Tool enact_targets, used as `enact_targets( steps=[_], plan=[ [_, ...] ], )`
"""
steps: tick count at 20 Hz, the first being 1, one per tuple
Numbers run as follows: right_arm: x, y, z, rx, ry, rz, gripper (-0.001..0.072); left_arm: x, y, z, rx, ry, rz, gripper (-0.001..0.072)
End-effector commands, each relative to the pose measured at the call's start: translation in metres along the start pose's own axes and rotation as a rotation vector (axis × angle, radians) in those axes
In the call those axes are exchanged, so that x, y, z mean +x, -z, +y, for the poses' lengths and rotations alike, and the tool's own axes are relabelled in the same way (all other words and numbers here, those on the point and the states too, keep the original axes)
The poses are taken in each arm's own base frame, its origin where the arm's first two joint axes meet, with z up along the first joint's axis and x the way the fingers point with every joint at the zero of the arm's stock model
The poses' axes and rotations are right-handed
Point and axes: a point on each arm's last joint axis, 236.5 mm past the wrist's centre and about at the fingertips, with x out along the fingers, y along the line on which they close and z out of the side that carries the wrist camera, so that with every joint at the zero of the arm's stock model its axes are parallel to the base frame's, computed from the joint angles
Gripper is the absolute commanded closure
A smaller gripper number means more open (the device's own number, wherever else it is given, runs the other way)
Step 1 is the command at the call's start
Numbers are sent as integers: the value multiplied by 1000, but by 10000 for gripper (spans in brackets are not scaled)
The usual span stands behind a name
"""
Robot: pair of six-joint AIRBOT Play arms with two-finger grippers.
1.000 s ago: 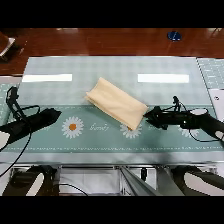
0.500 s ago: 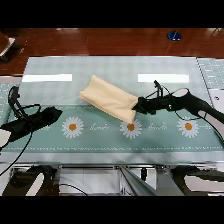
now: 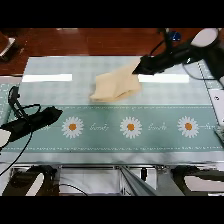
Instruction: Fold the shirts.
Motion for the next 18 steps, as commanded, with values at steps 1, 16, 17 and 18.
enact_targets(
  steps=[1,16,17,18],
  plan=[
    [-77,-23,-8,-10,155,-48,691,0,1,0,0,0,2,685],
    [-324,70,-122,543,472,-338,691,0,11,2,0,-7,45,685],
    [-327,81,-125,583,478,-344,692,0,11,2,0,-7,45,685],
    [-327,94,-129,630,484,-343,692,0,10,2,0,-7,44,685]
  ],
)
